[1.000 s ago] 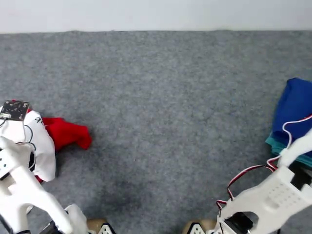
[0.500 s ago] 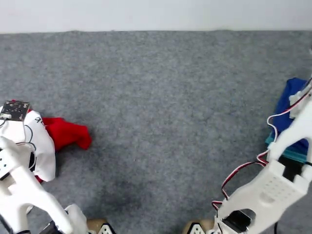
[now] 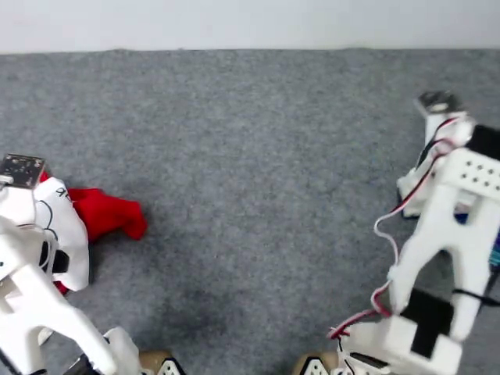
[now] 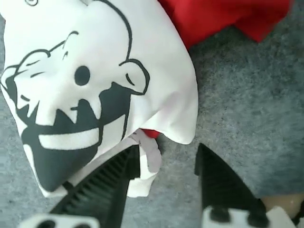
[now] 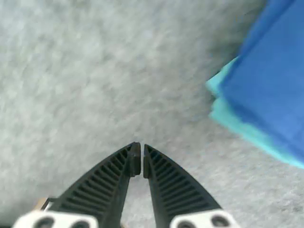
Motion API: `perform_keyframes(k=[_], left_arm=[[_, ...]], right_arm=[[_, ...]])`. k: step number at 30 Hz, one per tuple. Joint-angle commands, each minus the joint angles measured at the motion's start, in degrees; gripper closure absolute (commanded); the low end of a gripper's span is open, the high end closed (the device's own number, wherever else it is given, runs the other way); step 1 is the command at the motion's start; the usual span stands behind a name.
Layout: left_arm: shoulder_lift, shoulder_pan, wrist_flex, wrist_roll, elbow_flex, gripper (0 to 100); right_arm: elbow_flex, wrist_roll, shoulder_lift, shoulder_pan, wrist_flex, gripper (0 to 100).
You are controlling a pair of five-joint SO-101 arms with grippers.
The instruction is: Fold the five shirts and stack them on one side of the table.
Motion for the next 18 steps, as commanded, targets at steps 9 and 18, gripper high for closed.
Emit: perform_keyframes(k=[9,18], left_arm=[[-1.3,-5.5,-8.4,-0.1,-1.6,79],[2.2,-3.6,-5.4,-5.3,-0.7,79]], right_arm=[[15.0,-0.6,-13.3,-1.0,2.4,99.0],[15.6,-6.3,-14.2,-1.3,2.4,99.0]])
